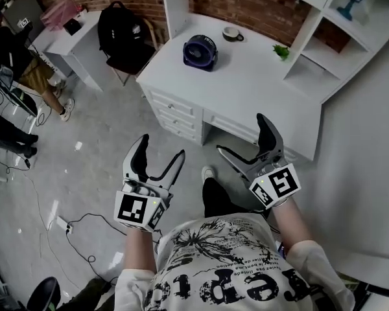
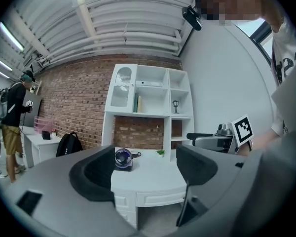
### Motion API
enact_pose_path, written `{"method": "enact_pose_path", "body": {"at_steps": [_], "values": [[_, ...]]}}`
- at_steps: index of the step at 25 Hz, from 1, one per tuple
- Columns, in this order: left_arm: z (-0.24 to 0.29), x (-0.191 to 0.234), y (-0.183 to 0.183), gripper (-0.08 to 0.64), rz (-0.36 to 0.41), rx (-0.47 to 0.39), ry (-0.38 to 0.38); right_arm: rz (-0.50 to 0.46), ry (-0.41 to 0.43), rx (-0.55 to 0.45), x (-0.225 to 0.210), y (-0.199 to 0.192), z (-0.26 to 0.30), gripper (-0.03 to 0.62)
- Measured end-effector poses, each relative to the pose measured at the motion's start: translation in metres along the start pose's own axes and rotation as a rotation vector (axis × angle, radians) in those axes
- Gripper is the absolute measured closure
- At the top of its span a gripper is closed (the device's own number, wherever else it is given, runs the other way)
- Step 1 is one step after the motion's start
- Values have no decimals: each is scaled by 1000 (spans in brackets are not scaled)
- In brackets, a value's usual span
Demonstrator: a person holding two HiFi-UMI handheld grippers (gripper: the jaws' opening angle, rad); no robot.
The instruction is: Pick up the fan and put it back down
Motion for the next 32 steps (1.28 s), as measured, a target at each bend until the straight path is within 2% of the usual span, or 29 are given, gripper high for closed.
{"method": "enact_pose_path", "body": {"at_steps": [4,10,15,22,27,32], "values": [[59,20,4,182,6,4,3,20,7,9,-57,-9,44,38],[180,45,26,172,10,-13,-6,10,47,36,-159,-8,118,38],[268,62,24,172,-4,-4,-33,43,47,79,-240,-27,164,38],[349,94,9,172,-32,47,-75,93,46,153,-307,-62,215,38],[409,127,-7,172,-52,67,-173,132,5,214,-338,-88,255,38],[470,153,-9,167,-49,66,-343,213,-37,268,-361,-112,292,32]]}}
Point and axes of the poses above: the fingertips, and each gripper's own axes: z forward along the fingers, x to its left, y out of its top, the point moved 4 cm from there along -z, backward along the fingers, and after that the axes turned 9 degrees about y, right-handed, at the moved point
